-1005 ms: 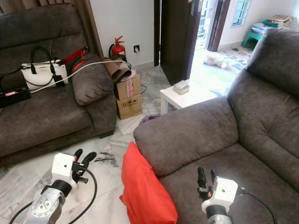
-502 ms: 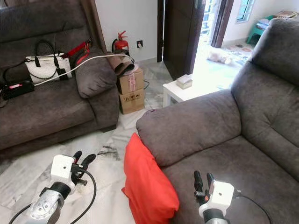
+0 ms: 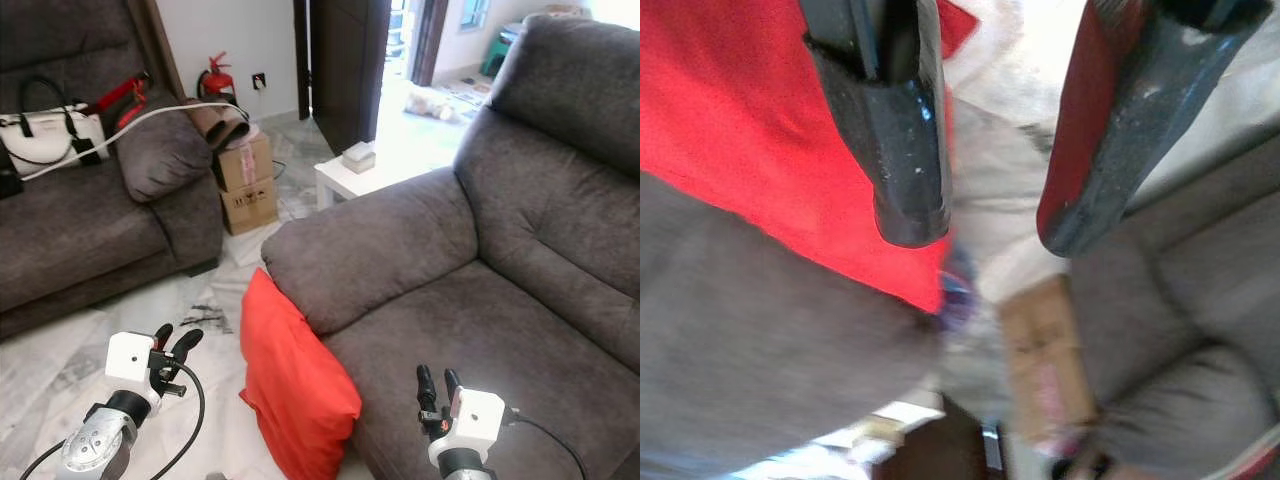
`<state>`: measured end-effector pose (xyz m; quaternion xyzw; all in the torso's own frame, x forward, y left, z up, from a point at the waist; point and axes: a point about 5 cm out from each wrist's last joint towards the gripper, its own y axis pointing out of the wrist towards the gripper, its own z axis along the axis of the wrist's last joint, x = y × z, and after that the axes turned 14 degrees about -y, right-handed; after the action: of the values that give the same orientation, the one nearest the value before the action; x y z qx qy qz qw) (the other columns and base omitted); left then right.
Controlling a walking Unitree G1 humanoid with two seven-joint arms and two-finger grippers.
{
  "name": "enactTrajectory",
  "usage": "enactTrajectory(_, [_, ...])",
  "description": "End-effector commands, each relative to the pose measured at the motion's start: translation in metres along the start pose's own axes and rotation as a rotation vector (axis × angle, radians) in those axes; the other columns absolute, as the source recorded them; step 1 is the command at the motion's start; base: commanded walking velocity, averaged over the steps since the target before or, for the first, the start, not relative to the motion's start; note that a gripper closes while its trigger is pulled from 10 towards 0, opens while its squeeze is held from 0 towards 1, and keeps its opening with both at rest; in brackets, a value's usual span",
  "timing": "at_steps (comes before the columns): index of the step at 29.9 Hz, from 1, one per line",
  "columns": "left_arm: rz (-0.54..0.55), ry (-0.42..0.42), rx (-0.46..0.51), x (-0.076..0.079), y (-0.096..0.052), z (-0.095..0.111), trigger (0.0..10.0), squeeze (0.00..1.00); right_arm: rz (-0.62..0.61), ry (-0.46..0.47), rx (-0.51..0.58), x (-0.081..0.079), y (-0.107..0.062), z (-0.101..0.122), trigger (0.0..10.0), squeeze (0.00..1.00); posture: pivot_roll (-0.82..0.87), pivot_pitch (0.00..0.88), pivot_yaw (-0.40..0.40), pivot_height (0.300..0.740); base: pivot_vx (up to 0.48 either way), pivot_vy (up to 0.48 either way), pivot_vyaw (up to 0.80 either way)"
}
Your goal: Move the pillow to the sofa from floor
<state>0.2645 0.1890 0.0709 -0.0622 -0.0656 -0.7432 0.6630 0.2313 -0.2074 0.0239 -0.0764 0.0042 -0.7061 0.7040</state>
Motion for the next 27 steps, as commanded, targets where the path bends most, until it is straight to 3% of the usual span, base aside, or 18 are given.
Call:
enactTrajectory(1, [0.016,-0.003,-0.029,-0.0032,-0.0051,-0.0047,10.0,0.0,0.015,0.002,0.0,-0.0035,0.0003,0.0014,10.0,0.0,0.07,0.117,0.043,0.646,0.0,0.0,0.0])
enactTrajectory(6, [0.016,0.0,-0.034,-0.0032,-0.0071,-0.0056,10.0,0.0,0.012,0.002,-0.01,-0.0036,0.0015,0.0011,10.0,0.0,0.07,0.12,0.042,0.616,0.0,0.0,0.0])
enactTrajectory(27, [0.01,0.005,-0.036,-0.0026,-0.0066,-0.0037,10.0,0.0,0.039,0.017,0.001,-0.008,-0.0003,0.0025,10.0,0.0,0.07,0.124,0.043,0.603,0.0,0.0,0.0])
